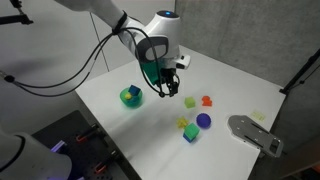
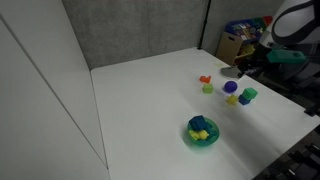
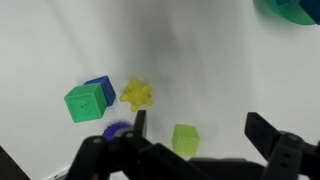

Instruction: Put the yellow thing into the bowl

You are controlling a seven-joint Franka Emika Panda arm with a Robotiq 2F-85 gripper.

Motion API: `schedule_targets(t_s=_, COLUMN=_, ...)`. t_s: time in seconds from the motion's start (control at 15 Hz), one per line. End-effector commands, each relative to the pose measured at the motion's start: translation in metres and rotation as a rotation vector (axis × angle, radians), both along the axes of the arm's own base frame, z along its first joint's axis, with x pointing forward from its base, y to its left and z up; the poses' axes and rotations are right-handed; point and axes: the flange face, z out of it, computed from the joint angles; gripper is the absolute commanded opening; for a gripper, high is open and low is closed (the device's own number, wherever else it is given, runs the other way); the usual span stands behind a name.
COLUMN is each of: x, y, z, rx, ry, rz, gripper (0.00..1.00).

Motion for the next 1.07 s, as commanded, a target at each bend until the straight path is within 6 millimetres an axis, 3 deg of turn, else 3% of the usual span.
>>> schedule_targets(t_s=0.0, x=0.026, y=-0.009, z=-0.039, rx=-0.059, ry=0.001, rz=-0.005, gripper=1.0)
schedule_targets(t_s=0.6, x=0.063, y=-0.038, z=-0.135, rx=-0.171, ry=0.083, rz=-0.032, gripper=1.0)
schedule_targets(t_s=1.0, x=0.061, y=-0.049, z=-0.189, rx=-0.196, ry=0.141, rz=-0.037, gripper=1.0)
